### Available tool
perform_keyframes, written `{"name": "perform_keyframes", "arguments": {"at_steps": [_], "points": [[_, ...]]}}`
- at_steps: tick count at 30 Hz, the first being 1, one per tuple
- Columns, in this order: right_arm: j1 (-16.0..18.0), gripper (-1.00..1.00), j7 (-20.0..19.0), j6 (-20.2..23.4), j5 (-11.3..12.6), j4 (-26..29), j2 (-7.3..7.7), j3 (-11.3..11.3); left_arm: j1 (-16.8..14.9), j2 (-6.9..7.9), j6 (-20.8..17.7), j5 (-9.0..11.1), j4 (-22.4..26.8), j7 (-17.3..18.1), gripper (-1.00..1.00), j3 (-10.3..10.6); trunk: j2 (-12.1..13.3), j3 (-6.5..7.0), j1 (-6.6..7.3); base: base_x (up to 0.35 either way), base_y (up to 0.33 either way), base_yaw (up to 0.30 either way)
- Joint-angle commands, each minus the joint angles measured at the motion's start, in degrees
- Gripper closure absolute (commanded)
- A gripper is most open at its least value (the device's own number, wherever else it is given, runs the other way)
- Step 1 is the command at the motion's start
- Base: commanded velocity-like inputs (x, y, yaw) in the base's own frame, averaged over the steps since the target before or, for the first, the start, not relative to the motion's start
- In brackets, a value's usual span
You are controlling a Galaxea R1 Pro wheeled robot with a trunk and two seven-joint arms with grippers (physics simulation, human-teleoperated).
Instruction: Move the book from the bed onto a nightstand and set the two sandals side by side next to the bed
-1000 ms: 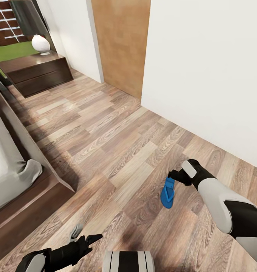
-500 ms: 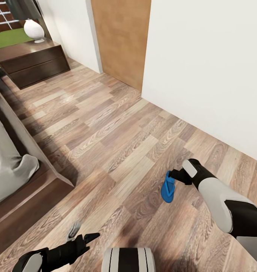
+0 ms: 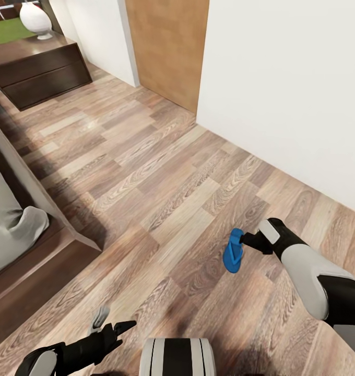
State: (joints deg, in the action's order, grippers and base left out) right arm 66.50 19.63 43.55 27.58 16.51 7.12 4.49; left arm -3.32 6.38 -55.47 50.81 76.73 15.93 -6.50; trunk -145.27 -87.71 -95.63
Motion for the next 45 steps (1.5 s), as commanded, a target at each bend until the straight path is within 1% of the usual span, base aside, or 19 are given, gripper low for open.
{"name": "perform_keyframes", "arguments": {"at_steps": [1, 2, 9, 14, 20, 45], "points": [[0.1, -1.00, 0.5, 0.1, 0.5, 0.1, 0.02, 0.3, 0.0, 0.00, -0.3, -0.4, 0.0, 0.5, -1.00, -0.1, 0.0, -0.26, -0.01, 0.000, 0.000, 0.000], [0.1, -1.00, 0.5, 0.1, 0.5, 0.1, 0.05, 0.3, 0.0, 0.01, -0.3, -0.4, 0.0, 0.4, -1.00, -0.1, 0.0, -0.48, -0.04, 0.000, 0.000, 0.000], [1.3, -1.00, 0.5, 0.1, 0.5, 0.1, 0.14, 0.3, 0.0, 0.26, -0.3, -0.4, 0.0, 0.4, -1.00, -0.3, 0.0, -0.48, -0.04, 0.000, 0.000, 0.000], [2.3, -1.00, 0.5, 0.1, 0.5, 0.1, 0.17, 0.3, 0.0, 0.82, -0.3, -0.4, 0.0, 0.5, -1.00, -0.9, 0.0, -0.48, -0.04, 0.000, 0.000, 0.000], [3.2, -1.00, 0.5, 0.1, 0.6, 0.1, 0.18, 0.3, 0.0, 1.09, -0.3, -0.4, 0.0, 0.6, -1.00, -1.3, 0.0, -0.48, -0.04, 0.000, 0.000, 0.000], [3.6, -1.00, 0.3, 0.0, 0.9, 0.1, 0.02, 0.3, 0.0, 1.25, -0.3, -0.4, 0.0, 0.6, -1.00, -1.6, 0.0, -0.48, -0.04, 0.000, 0.000, 0.000]]}}
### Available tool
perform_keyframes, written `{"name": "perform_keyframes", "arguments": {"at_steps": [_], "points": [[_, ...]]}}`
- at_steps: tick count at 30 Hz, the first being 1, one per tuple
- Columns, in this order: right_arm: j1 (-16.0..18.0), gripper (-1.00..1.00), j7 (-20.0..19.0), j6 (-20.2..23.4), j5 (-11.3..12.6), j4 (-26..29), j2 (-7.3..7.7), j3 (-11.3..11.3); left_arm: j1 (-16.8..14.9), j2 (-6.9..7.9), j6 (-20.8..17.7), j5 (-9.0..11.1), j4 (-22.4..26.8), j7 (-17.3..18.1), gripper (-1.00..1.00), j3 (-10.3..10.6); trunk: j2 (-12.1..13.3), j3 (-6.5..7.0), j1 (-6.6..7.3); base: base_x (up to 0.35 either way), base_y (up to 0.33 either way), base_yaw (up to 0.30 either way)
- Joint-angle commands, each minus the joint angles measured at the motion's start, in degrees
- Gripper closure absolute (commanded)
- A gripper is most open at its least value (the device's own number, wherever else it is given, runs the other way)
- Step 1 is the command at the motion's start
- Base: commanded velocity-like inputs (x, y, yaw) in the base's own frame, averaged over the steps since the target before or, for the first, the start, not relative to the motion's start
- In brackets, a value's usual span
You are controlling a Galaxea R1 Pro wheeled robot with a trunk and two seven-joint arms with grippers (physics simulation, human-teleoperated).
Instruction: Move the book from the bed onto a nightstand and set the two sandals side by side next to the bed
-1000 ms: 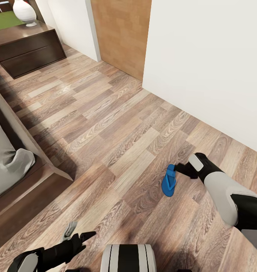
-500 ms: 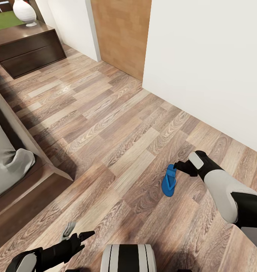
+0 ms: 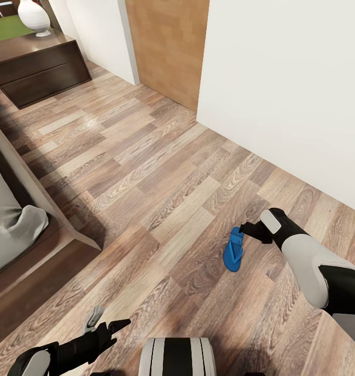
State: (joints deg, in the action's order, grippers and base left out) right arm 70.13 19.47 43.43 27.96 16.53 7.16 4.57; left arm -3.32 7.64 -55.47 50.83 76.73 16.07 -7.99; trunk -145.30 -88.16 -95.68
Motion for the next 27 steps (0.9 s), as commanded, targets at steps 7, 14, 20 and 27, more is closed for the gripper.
{"name": "perform_keyframes", "arguments": {"at_steps": [7, 14, 20, 27], "points": [[0.1, -1.00, 0.3, 0.2, 0.5, 0.2, -0.03, 0.3, 0.0, -0.05, -0.2, -0.3, 0.0, 0.5, -1.00, -0.1, 0.0, -0.03, 0.01, 0.000, 0.000, 0.000], [0.3, -1.00, 0.0, 0.2, 0.8, 0.2, -0.04, 0.3, 0.0, -0.01, -0.2, -0.3, 0.0, 0.5, -1.00, -0.1, 0.0, -0.03, 0.01, 0.000, 0.000, 0.000], [0.4, -1.00, -0.7, 0.3, 0.9, 0.2, -0.14, 0.3, 0.0, 0.00, -0.2, -0.3, 0.0, 0.5, -1.00, -0.1, 0.0, -0.03, 0.01, 0.000, 0.000, 0.000], [0.4, -1.00, -1.7, 0.4, 1.0, 0.2, -0.36, 0.3, 0.0, 0.01, -0.3, -0.3, 0.0, 0.5, -1.00, -0.3, 0.0, -0.03, 0.01, 0.000, 0.000, 0.000]]}}
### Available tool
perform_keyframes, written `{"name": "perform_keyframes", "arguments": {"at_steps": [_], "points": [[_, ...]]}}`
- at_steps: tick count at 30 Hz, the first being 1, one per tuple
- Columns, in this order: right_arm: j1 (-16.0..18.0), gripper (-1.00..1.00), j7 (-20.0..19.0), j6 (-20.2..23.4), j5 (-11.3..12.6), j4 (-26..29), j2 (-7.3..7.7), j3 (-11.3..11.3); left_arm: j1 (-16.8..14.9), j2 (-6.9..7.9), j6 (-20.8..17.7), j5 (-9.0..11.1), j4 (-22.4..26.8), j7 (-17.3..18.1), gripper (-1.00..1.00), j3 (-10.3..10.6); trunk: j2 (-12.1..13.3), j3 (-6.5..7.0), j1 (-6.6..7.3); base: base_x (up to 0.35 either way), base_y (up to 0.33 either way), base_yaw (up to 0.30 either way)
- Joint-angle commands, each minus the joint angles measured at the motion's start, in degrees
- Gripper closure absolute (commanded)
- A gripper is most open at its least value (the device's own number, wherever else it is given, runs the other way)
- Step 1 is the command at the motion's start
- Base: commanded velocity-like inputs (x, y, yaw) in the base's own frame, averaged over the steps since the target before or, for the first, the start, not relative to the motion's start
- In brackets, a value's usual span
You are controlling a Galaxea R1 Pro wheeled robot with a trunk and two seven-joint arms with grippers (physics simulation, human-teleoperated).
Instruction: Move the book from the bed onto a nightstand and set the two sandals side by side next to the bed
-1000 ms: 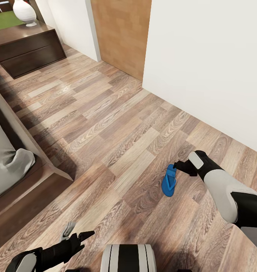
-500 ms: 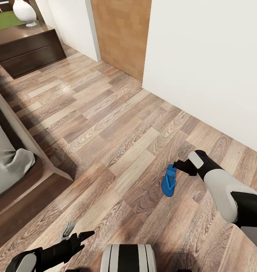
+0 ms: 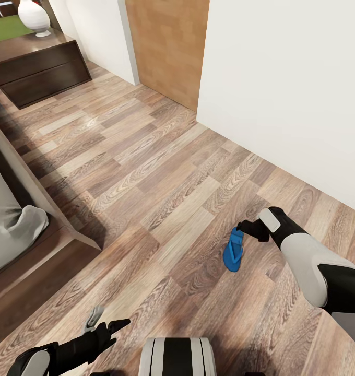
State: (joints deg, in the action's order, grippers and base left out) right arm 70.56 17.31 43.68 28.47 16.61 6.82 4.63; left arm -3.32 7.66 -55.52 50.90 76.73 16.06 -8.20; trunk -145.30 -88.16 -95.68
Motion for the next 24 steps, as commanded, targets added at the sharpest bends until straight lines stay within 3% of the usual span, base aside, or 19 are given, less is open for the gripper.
{"name": "perform_keyframes", "arguments": {"at_steps": [1, 11, 24], "points": [[0.0, -1.00, 0.4, 0.1, 0.5, 0.1, -0.05, 0.3, 0.0, -0.01, -0.3, -0.4, 0.0, 0.5, -1.00, -0.2, 0.0, -0.03, 0.01, 0.000, 0.000, 0.000], [0.0, -1.00, -0.1, 0.2, 0.6, 0.1, -0.13, 0.3, 0.0, -0.01, -0.3, -0.4, 0.0, 0.5, -1.00, -1.0, 0.0, -0.03, 0.01, 0.000, 0.000, 0.000], [0.0, -1.00, -1.2, 0.2, 0.7, 0.1, -0.22, 0.4, 0.0, -0.01, -0.3, -0.4, 0.0, 0.5, -1.00, -1.2, -0.2, -2.91, -0.33, 0.000, 0.000, 0.000]]}}
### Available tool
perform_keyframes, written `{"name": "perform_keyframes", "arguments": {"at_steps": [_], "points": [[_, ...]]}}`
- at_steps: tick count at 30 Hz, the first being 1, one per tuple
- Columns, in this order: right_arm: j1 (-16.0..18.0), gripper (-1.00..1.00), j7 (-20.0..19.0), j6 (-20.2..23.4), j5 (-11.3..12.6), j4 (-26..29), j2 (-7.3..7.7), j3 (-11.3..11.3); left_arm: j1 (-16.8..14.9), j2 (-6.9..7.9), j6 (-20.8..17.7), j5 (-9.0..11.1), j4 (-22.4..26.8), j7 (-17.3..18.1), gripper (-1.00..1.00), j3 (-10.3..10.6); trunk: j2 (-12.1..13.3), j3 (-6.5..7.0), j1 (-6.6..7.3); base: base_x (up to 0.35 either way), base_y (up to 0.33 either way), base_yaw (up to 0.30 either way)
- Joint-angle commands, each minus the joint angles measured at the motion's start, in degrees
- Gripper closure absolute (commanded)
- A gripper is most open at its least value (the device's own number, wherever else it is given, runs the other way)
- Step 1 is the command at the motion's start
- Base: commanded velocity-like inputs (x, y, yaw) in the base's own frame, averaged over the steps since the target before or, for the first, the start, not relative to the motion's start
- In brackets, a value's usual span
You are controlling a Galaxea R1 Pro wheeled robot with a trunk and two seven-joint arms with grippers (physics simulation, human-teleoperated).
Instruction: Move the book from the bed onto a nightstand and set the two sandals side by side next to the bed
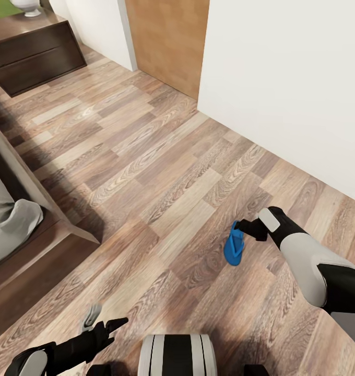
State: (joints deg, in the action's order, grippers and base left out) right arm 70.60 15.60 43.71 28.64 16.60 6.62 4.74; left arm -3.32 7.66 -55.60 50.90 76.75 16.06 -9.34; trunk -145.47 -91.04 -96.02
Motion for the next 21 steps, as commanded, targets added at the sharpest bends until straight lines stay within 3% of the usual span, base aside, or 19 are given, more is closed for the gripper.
{"name": "perform_keyframes", "arguments": {"at_steps": [1, 13, 21], "points": [[0.0, -1.00, 0.3, 0.1, 0.5, 0.1, -0.02, 0.3, 0.0, -0.01, -0.3, -0.4, 0.0, 0.5, -1.00, -0.1, 0.0, -0.26, -0.01, 0.000, 0.000, 0.000], [0.2, -1.00, -0.4, 0.1, 0.5, 0.1, -0.03, 0.3, 0.0, -0.01, -0.3, -0.4, 0.0, 0.8, -1.00, -0.4, -0.2, -2.92, -0.32, 0.000, 0.000, 0.000], [0.2, -1.00, -0.6, 0.1, 0.5, 0.1, -0.26, 0.3, 0.0, -0.01, -0.2, -0.4, 0.0, 2.1, -1.00, -0.4, -0.2, -2.92, -0.32, 0.000, 0.000, 0.000]]}}
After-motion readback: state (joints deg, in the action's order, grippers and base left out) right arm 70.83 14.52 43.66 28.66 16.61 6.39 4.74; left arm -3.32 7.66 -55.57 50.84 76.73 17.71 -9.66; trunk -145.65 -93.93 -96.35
